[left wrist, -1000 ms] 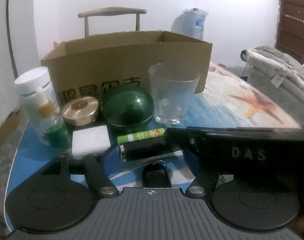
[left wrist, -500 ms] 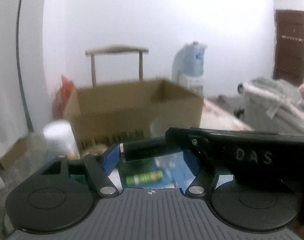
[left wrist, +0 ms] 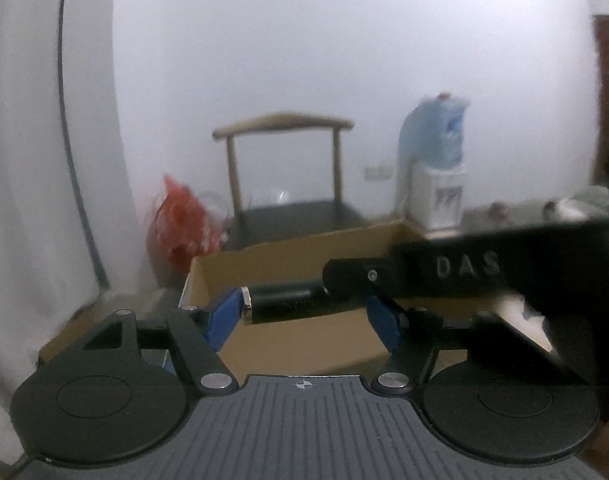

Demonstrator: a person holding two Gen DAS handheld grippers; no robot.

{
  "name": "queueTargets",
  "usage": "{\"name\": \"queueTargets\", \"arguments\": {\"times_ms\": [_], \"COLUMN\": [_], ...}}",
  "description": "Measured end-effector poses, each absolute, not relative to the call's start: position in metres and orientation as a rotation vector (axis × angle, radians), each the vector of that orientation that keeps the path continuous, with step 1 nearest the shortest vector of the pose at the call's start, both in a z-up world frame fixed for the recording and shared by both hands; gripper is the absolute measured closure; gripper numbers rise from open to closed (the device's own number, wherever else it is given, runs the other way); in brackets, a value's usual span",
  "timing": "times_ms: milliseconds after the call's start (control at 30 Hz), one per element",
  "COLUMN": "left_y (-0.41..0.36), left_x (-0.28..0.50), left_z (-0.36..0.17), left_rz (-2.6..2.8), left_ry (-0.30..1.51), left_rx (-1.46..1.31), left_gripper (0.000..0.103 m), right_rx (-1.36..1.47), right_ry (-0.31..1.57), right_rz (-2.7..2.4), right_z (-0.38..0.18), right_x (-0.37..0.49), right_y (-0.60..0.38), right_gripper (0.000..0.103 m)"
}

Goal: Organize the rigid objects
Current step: 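Carry the black cylinder into the cardboard box and open the right gripper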

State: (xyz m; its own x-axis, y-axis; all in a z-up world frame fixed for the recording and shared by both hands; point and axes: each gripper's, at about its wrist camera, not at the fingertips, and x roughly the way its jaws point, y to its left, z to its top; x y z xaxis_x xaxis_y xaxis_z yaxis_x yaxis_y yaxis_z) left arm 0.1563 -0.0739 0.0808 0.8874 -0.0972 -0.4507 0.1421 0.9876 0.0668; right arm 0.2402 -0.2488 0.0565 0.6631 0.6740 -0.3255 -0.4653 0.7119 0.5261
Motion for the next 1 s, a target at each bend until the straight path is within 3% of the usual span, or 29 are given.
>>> {"name": "queueTargets", "arguments": {"times_ms": [367,533,1000], "left_y": [-0.051,-0.034,-0.061], "left_x": [0.316,0.346,0.351], "left_z": [0.047,0.025,0.027], "left_rz": [-0.064,-0.017,-0.082], "left_ry": [0.893,1.024,1.010], "left_rx": [0.015,-0.052,0.135], "left_gripper": [0.034,0.034,0.032], "right_rx": [0.542,0.533,0.659], "right_ry": [1.022,1.128,1.187], "right_rz": [0.613,0.594,0.638], "right_z": [0.012,-0.007,-0.022], "right_x": [0.413,0.443,0.447], "right_y": [-0.221,-0.208,-0.235], "right_gripper": [0.070,0.070,0.068]}}
